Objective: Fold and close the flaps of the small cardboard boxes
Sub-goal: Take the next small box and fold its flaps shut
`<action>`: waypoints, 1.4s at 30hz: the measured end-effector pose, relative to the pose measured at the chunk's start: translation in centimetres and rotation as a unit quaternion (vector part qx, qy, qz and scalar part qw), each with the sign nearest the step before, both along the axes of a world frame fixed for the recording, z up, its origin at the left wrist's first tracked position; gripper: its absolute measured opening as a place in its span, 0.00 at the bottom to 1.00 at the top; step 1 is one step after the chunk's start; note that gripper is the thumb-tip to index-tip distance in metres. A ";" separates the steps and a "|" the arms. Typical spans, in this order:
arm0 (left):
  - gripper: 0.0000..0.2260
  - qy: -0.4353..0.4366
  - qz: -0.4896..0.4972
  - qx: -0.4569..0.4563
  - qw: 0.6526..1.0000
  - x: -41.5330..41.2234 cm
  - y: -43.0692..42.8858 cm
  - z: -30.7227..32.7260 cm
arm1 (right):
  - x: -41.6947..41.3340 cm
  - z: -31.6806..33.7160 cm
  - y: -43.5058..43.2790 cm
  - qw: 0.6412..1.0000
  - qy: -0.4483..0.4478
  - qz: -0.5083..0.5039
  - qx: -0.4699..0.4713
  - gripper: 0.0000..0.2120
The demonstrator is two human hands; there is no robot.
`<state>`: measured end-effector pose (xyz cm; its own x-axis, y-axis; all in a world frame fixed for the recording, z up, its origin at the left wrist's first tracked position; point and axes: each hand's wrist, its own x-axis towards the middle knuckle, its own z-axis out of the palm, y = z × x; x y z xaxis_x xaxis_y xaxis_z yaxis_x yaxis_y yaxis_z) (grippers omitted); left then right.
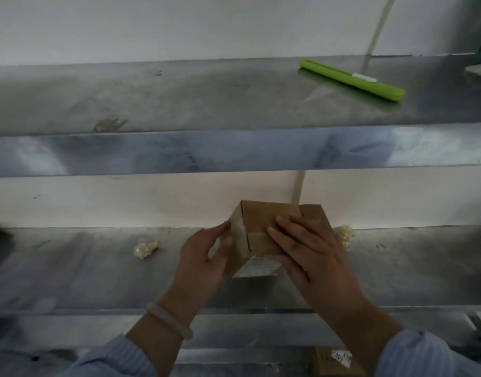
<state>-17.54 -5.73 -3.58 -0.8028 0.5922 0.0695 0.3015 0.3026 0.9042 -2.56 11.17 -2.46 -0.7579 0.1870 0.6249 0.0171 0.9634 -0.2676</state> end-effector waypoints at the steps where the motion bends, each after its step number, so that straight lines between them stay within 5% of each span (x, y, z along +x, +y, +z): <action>1: 0.23 0.021 -0.004 -0.009 1.000 0.1 0.0 0.3 | -0.2 0.1 0.0 0.999 -0.002 0.011 0.030 0.17; 5: 0.25 -0.134 -0.070 0.018 0.988 1.4 -0.1 0.4 | -0.7 -1.5 -0.7 0.996 -0.043 0.052 0.060 0.14; 19: 0.25 0.119 -0.161 -0.117 0.973 -0.5 -1.0 1.1 | 1.4 -4.1 -0.1 0.998 0.006 0.066 0.004 0.12; 31: 0.19 0.179 -0.158 -0.198 0.951 -0.4 -0.7 2.6 | 1.1 -4.4 0.5 0.994 0.007 0.111 0.014 0.11; 38: 0.16 0.163 -0.097 -0.179 0.965 0.2 -0.2 2.5 | -0.5 -3.1 2.6 0.991 -0.039 0.126 0.007 0.13; 42: 0.13 0.229 -0.083 -0.176 0.954 0.7 -0.4 1.9 | 0.3 -3.4 2.7 0.991 -0.041 0.124 -0.010 0.13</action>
<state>-16.84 -6.11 -1.70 -0.6295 0.7597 0.1629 0.7101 0.4774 0.5175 -2.26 13.84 -5.81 -0.8305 0.0002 0.5570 -0.1977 0.9348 -0.2951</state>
